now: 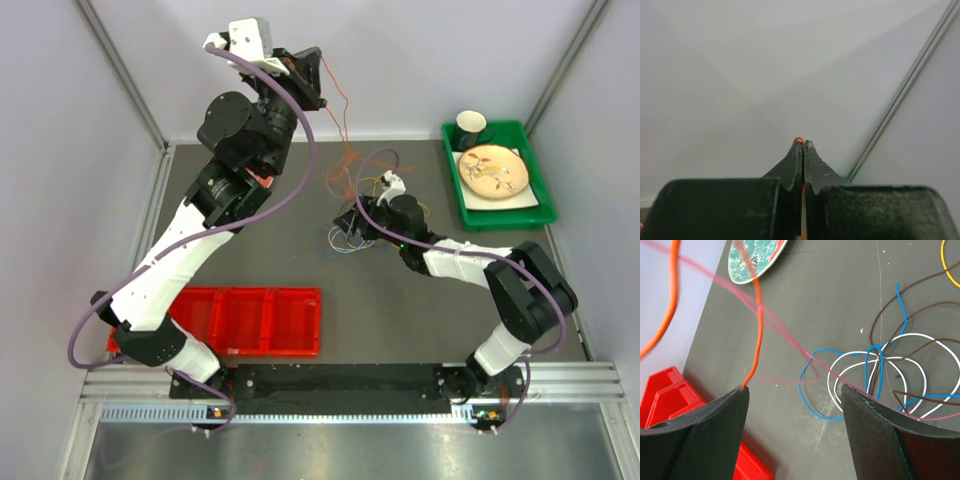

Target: Untangle the cables

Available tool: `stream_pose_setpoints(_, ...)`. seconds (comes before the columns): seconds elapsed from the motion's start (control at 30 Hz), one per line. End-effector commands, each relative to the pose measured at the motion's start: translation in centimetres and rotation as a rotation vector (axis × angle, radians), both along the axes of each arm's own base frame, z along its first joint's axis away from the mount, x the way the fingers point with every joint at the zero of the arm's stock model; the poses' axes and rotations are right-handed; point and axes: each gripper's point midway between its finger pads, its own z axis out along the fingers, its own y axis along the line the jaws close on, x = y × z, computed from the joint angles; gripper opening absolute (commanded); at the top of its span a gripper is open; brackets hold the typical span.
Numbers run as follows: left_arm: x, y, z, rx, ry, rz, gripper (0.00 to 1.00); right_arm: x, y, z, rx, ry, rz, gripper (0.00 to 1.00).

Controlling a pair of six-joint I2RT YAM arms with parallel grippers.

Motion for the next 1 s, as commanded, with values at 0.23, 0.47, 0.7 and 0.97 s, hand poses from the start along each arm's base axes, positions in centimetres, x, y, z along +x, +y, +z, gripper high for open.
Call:
stream_pose_setpoints(0.23, -1.3, 2.0, 1.7, -0.043, -0.039, 0.022, 0.0, -0.9, -0.2, 5.3, 0.039, -0.131, -0.025, 0.78)
stream_pose_setpoints(0.47, -1.1, 1.6, 1.6, -0.043, -0.037, 0.016, 0.0, -2.3, -0.3, 6.8, 0.035, -0.16, -0.025, 0.84)
stream_pose_setpoints(0.7, -1.6, 1.9, 2.2, -0.06, -0.047, 0.007, 0.0, -0.3, 1.0, 5.8, -0.025, -0.143, -0.019, 0.93)
stream_pose_setpoints(0.97, -2.2, 2.4, 2.2, -0.05, -0.036, -0.002, 0.0, 2.9, 3.4, 3.7, -0.091, -0.121, 0.004, 0.95)
